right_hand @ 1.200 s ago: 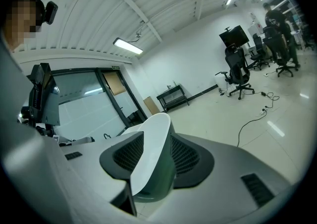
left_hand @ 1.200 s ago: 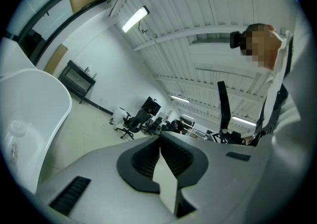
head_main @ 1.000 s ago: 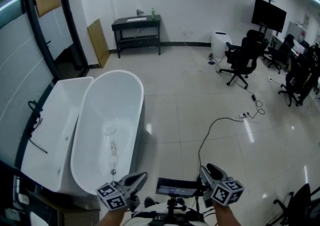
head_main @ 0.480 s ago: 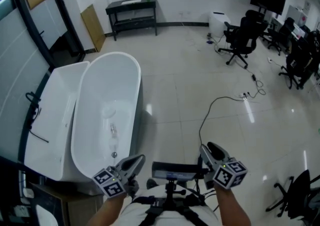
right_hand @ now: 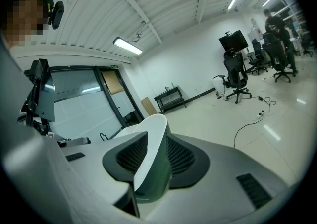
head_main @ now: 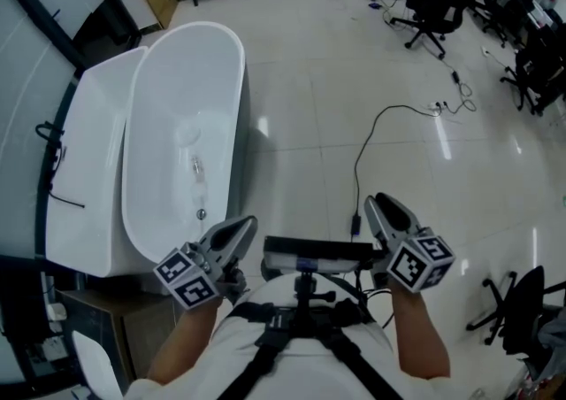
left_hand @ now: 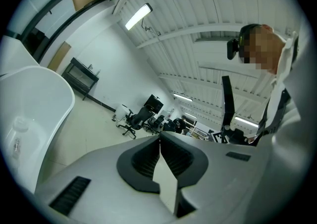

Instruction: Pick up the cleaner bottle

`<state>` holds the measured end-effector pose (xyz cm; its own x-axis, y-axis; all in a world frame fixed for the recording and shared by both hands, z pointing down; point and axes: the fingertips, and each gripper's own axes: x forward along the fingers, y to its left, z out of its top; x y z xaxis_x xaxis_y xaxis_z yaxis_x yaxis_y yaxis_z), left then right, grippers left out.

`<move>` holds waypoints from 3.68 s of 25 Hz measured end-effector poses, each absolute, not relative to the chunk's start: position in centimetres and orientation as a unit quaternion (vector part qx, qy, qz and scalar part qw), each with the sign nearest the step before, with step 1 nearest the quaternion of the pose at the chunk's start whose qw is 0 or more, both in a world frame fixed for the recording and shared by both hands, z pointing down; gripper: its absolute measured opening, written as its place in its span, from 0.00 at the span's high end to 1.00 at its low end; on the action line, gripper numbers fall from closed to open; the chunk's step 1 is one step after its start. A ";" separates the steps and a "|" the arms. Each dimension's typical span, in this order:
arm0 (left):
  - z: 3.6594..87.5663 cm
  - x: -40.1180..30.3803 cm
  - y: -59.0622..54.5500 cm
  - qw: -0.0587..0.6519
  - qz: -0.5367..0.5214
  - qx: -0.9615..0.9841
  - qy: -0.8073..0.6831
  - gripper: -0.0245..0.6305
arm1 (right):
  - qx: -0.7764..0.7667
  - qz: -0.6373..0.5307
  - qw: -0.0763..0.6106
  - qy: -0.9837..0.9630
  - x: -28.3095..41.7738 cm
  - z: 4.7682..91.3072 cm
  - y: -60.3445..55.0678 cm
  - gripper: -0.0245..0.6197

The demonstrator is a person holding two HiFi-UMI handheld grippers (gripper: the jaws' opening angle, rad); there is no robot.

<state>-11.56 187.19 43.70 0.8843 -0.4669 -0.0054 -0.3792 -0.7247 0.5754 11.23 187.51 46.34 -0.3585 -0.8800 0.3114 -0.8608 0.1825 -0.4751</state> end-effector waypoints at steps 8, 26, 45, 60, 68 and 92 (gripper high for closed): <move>44.0 -11.2 187.1 0.298 -0.075 0.925 -0.223 0.96 | -0.571 -0.303 0.013 0.763 11.7 46.6 187.6 0.81; 45.9 -9.7 187.5 0.315 -0.057 0.924 -0.209 0.96 | -0.574 -0.327 0.015 0.750 12.2 49.4 187.6 0.81; 46.1 -8.6 187.0 0.303 -0.063 0.933 -0.186 0.96 | -0.587 -0.269 -0.020 0.763 11.4 48.7 186.4 0.81; 46.8 -5.1 188.1 0.272 -0.019 0.935 -0.225 0.96 | -0.567 -0.303 -0.012 0.766 14.0 50.9 187.0 0.81; 47.2 -3.0 187.7 0.280 -0.027 0.924 -0.259 0.96 | -0.549 -0.313 -0.018 0.775 16.2 51.5 187.0 0.81; 46.5 0.8 187.1 0.219 0.002 0.936 -0.276 0.96 | -0.505 -0.328 -0.022 0.798 18.3 52.2 184.6 0.81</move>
